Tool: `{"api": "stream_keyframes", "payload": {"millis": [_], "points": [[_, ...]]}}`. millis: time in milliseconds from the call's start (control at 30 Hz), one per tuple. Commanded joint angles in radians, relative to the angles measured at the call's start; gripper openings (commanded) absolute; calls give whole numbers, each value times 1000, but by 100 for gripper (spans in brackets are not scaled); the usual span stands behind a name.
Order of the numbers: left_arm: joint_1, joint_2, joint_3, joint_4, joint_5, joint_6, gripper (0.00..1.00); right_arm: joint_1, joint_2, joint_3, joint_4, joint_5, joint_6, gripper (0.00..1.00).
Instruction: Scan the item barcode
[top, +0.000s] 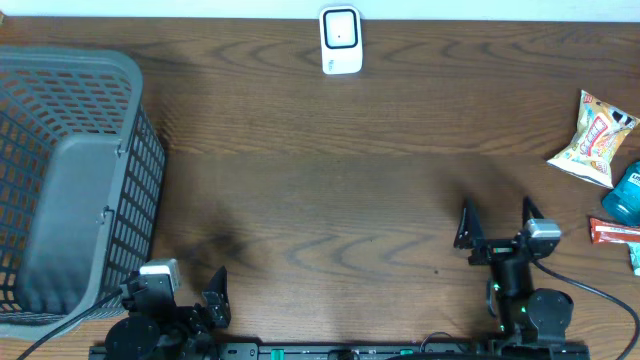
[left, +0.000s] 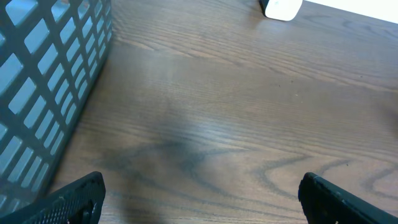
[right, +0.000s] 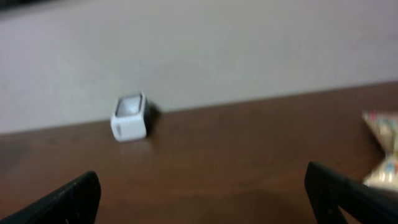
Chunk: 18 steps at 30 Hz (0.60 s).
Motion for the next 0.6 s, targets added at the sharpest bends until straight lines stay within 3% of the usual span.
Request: {"api": "stream_keyframes", "payload": {"millis": [0, 567], "points": [[-4, 0, 3, 0, -2, 16, 99, 4, -6, -28, -19, 14, 7, 99], [-4, 0, 3, 0, -2, 16, 99, 3, -5, -28, -18, 14, 7, 99]]}}
